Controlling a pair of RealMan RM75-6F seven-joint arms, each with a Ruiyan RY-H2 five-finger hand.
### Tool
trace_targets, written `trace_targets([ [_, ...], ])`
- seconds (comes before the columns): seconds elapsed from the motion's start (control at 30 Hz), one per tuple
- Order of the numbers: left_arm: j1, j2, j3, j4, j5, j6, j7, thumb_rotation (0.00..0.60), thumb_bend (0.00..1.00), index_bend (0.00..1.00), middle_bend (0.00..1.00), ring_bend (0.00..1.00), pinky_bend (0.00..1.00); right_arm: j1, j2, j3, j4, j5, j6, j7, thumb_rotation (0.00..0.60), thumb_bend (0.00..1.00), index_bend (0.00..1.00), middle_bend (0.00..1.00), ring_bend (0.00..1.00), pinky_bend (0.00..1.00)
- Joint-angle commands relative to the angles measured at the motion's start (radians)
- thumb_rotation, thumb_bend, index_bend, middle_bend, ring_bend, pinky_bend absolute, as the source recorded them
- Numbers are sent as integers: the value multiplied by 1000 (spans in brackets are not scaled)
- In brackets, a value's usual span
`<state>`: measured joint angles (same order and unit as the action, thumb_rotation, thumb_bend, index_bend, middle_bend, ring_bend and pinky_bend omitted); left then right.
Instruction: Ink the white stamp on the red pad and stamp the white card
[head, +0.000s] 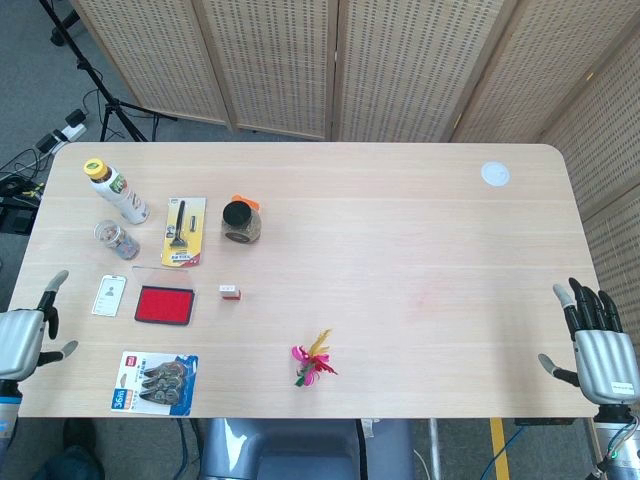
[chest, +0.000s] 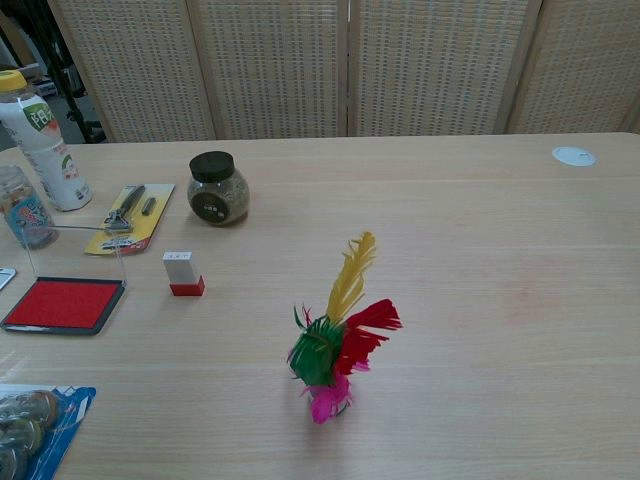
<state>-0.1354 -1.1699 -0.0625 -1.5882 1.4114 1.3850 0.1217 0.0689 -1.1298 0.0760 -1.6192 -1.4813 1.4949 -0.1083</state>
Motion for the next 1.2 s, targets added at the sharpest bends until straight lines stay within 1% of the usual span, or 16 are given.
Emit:
trace_targets([
  [0.03, -25, -18, -9, 16, -2, -28, -40, 600, 84, 164, 1000, 1000, 968, 1, 2, 2, -1, 4, -3, 5, 600, 0, 0, 0, 0, 0],
  [0.13, -77, -33, -31, 15, 2, -88, -86, 600, 87, 224, 1000, 1000, 968, 5, 5, 6, 1, 16, -14, 15, 600, 0, 0, 0, 0, 0],
  [0.2, -127, -39, -52, -3, -18, -154, -69, 600, 99, 281, 1000, 1000, 967, 7, 8, 8, 0, 21, -20, 22, 600, 0, 0, 0, 0, 0],
  [0.27, -161, -43, -73, -26, -43, -190, -37, 600, 120, 355, 1000, 1000, 968, 7, 10, 9, 0, 22, -21, 27, 600, 0, 0, 0, 0, 0],
  [0.33, -204, -53, -101, -60, -83, -235, 9, 600, 125, 388, 1000, 1000, 968, 7, 13, 11, 1, 27, -24, 36, 600, 0, 0, 0, 0, 0],
  [0.43, -243, -64, -127, -90, -143, -272, 72, 600, 125, 410, 1000, 1000, 968, 9, 16, 13, 2, 32, -29, 46, 600, 0, 0, 0, 0, 0],
  [0.53, -301, -97, -161, -112, -237, -310, 173, 600, 125, 421, 1000, 1000, 967, 11, 22, 14, 3, 39, -38, 60, 600, 0, 0, 0, 0, 0],
  [0.6, -328, -120, -172, -116, -288, -325, 216, 600, 125, 425, 1000, 1000, 968, 13, 25, 14, 3, 40, -44, 67, 600, 0, 0, 0, 0, 0],
  [0.7, -364, -154, -178, -109, -345, -345, 262, 600, 127, 436, 1000, 1000, 968, 14, 29, 14, 2, 40, -46, 76, 600, 0, 0, 0, 0, 0],
  [0.8, -396, -206, -179, -73, -379, -352, 285, 600, 150, 452, 1000, 1000, 968, 15, 31, 14, 2, 41, -50, 84, 600, 0, 0, 0, 0, 0],
  [0.97, -432, -271, -174, -11, -413, -367, 300, 600, 228, 457, 1000, 1000, 968, 18, 35, 16, 4, 51, -61, 93, 600, 0, 0, 0, 0, 0],
  [1.2, -473, -338, -166, 52, -470, -378, 331, 600, 233, 477, 1000, 1000, 968, 24, 39, 19, 8, 64, -78, 110, 600, 0, 0, 0, 0, 0],
])
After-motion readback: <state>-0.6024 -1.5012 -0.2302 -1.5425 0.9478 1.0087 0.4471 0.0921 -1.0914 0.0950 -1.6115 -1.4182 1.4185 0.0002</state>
